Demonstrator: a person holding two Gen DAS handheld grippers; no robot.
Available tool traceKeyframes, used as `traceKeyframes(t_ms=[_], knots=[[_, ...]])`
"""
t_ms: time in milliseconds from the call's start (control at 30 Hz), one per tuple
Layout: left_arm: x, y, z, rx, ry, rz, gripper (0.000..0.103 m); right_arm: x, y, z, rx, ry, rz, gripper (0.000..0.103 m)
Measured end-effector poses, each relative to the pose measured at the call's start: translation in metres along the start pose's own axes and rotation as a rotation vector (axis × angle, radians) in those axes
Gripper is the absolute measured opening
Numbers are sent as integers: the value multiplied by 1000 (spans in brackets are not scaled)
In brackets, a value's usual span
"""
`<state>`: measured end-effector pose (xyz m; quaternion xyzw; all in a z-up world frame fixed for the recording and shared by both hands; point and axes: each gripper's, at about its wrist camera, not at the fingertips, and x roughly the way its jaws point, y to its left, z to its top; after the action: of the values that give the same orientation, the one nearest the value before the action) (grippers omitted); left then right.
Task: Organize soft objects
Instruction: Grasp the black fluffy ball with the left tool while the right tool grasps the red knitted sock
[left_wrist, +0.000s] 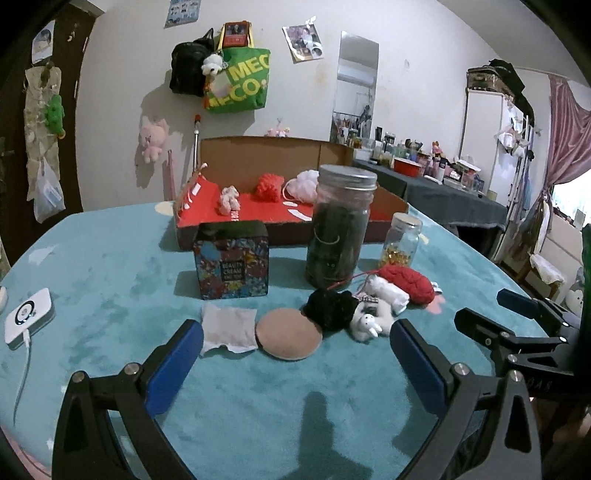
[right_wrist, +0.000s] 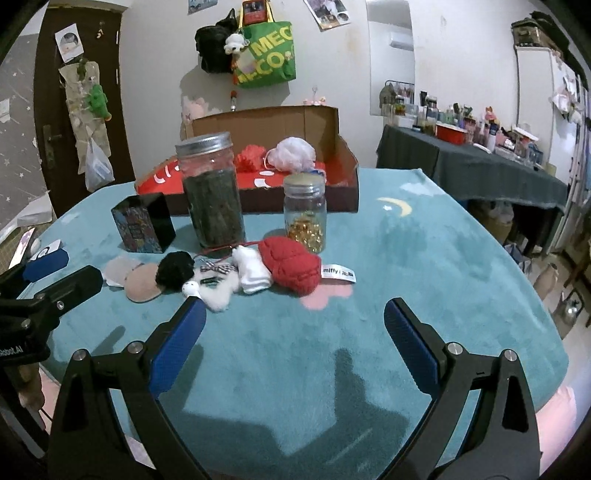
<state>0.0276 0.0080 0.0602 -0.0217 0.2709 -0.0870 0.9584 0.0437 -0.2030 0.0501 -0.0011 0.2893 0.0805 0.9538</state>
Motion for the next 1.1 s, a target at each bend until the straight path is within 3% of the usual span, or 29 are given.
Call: traceKeyframes(t_ms=[267,567,767,867,933,1067,1100], knots=[[21,-7,6,-1,51,-24,103,11,-13,6,12,31,13,99],[51,-10,20,-22,107,-16,102,45,-34,30,30,111,92,99],[73,-7,26,-21,192,-34,88,75,-41,46,15,187,151,98],[79,-6,27,-7,221,-46,76,89,-41,51,9,219,179,98],[86,-7,27,4,248,-72,66,97,-39,53,5,244,200,94],[88,-6,29,9,260,-131,50,115,-34,53,1,306,244,64],[89,-5,29,3,268,-162,39,116,-34,52,11,316,270,55]])
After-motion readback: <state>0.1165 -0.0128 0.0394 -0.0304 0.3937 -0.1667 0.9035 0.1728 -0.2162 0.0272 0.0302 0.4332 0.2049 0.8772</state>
